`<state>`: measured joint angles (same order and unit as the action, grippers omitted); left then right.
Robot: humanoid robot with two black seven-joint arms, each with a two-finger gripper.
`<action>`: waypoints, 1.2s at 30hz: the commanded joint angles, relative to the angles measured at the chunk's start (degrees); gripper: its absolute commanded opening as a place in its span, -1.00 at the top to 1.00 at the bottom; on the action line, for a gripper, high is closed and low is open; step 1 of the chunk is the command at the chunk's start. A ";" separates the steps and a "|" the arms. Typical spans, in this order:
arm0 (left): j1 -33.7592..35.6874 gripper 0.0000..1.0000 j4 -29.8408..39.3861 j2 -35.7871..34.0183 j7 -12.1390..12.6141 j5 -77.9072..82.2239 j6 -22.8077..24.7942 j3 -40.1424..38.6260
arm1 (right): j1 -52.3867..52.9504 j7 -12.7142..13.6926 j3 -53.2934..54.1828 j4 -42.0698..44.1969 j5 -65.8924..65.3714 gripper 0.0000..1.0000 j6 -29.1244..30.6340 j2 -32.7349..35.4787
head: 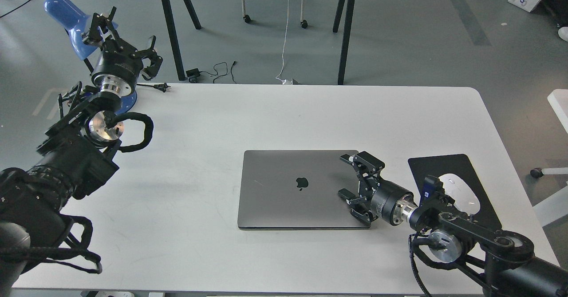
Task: Close notebook with right arm
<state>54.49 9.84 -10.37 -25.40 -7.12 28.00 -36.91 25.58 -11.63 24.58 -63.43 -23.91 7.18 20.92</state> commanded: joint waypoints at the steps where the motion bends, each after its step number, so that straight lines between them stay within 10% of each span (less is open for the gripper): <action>1: 0.00 -1.00 0.00 0.00 0.00 0.00 0.00 0.00 | -0.09 -0.15 -0.06 0.14 -0.08 -1.00 -0.41 -0.35; 18: 0.00 -1.00 0.00 0.09 0.00 0.00 0.00 0.00 | 0.52 -0.33 1.60 0.59 0.36 -1.00 -1.03 -1.58; 36: -0.09 -1.00 0.09 0.17 0.09 0.00 0.00 -0.09 | 11.76 2.75 39.66 15.59 10.00 -1.00 6.87 -2.55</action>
<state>54.44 9.90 -10.19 -25.40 -7.12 28.00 -36.97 33.85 -9.96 61.89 -54.38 -20.18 10.56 18.45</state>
